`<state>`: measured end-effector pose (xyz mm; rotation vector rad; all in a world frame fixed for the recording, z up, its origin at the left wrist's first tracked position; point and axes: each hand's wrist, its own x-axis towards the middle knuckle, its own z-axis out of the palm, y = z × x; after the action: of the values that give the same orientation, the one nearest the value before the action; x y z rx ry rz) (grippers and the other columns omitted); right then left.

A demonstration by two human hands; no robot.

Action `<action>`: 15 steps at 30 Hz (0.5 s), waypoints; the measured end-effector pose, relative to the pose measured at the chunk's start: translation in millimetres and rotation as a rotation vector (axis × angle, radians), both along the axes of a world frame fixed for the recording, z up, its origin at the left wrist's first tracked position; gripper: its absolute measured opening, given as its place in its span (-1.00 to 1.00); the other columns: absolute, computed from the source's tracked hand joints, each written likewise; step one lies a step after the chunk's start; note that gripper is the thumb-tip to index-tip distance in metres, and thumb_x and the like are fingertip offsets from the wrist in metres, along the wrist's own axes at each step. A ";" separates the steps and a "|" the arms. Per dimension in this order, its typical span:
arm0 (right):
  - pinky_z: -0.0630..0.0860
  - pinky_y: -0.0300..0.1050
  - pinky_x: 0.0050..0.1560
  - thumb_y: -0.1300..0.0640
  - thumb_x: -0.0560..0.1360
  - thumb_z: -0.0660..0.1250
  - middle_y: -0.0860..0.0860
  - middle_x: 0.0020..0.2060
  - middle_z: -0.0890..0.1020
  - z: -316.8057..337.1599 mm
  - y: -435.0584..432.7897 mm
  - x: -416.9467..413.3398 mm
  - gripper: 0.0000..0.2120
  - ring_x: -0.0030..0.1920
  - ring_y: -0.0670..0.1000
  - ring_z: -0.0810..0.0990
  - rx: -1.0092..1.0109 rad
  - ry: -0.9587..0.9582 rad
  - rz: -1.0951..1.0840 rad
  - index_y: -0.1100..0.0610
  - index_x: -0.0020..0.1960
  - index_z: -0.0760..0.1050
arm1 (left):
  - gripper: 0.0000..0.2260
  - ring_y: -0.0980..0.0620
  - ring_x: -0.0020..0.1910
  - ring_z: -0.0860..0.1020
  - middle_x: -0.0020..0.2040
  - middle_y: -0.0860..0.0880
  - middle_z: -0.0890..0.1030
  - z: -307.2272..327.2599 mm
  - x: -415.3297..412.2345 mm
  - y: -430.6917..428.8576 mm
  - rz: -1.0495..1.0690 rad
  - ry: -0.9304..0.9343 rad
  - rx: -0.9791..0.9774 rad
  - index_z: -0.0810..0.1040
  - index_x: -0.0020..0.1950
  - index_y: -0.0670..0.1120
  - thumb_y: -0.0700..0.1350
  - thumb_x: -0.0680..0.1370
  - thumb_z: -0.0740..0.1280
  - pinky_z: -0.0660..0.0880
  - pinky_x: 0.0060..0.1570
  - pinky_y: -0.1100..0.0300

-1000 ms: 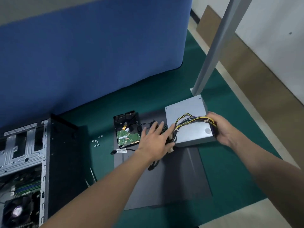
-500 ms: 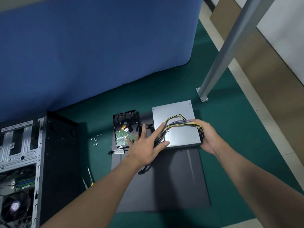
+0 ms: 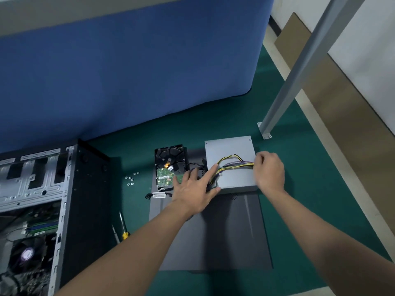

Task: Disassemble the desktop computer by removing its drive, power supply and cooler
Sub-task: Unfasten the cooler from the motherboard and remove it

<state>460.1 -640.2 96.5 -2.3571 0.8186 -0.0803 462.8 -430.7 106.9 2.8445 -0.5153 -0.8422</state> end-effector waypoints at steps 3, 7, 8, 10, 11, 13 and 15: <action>0.37 0.07 -0.01 0.23 0.50 0.26 0.11 -0.02 0.61 12.8 30.6 -14.3 -0.82 0.02 0.21 0.47 -0.362 -0.241 0.215 0.19 0.01 0.62 | -0.45 -0.16 0.52 0.13 0.55 -0.14 0.16 0.4 -14.4 11.9 -0.007 -0.032 -0.055 -0.14 0.53 0.32 0.33 0.60 -0.01 -0.01 0.45 -0.27; 0.33 0.03 -0.06 0.21 0.39 0.31 0.05 -0.13 0.61 23.2 93.5 -37.6 -0.88 -0.07 0.15 0.51 -0.441 -0.466 0.597 0.17 -0.14 0.61 | -0.48 -0.05 0.49 0.22 0.52 -0.05 0.27 3.1 -36.6 49.3 0.041 -0.189 -0.089 0.09 0.57 0.12 0.22 0.64 0.04 0.07 0.46 -0.10; 0.33 0.02 -0.08 0.21 0.37 0.32 0.04 -0.14 0.60 22.2 111.4 -44.8 -0.90 -0.09 0.13 0.51 -0.416 -0.487 0.677 0.17 -0.16 0.61 | -0.52 -0.04 0.48 0.24 0.50 -0.04 0.30 4.5 -43.2 64.6 0.047 -0.238 -0.068 0.19 0.55 0.07 0.17 0.64 0.08 0.08 0.46 -0.05; 0.37 0.02 -0.12 0.22 0.36 0.32 0.03 -0.16 0.60 17.1 147.3 -59.8 -0.92 -0.11 0.12 0.51 -0.349 -0.493 0.821 0.16 -0.19 0.60 | -0.59 -0.07 0.46 0.30 0.47 -0.07 0.35 11.1 -59.9 100.3 0.066 -0.316 -0.053 0.38 0.45 -0.03 0.01 0.61 0.20 0.09 0.46 0.00; 0.38 0.02 -0.14 0.22 0.36 0.33 0.03 -0.18 0.60 14.2 164.8 -66.6 -0.93 -0.12 0.12 0.52 -0.320 -0.473 0.884 0.16 -0.21 0.59 | -0.63 -0.11 0.43 0.36 0.44 -0.12 0.41 16.8 -69.4 119.1 0.084 -0.369 -0.062 0.48 0.37 -0.10 -0.07 0.57 0.27 0.16 0.45 -0.02; 0.44 0.01 -0.14 0.22 0.34 0.36 0.04 -0.21 0.60 8.8 197.1 -77.2 -0.96 -0.12 0.12 0.54 -0.276 -0.374 0.991 0.17 -0.24 0.59 | -0.68 -0.20 0.30 0.50 0.30 -0.23 0.54 25.1 -88.8 155.6 0.143 -0.524 -0.080 0.61 0.19 -0.21 -0.23 0.44 0.40 0.37 0.35 -0.08; 0.47 0.01 -0.05 0.20 0.40 0.34 0.06 -0.16 0.60 3.3 227.1 -85.6 -0.91 -0.04 0.13 0.54 -0.246 -0.181 1.089 0.17 -0.15 0.61 | -0.71 -0.24 0.25 0.54 0.24 -0.26 0.58 31.5 -108.9 186.8 0.216 -0.664 -0.088 0.63 0.11 -0.26 -0.31 0.39 0.44 0.47 0.25 -0.11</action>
<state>374.5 -413.1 99.7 -2.6497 -0.6416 0.0687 354.0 -243.9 138.4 2.9711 -0.2813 0.1759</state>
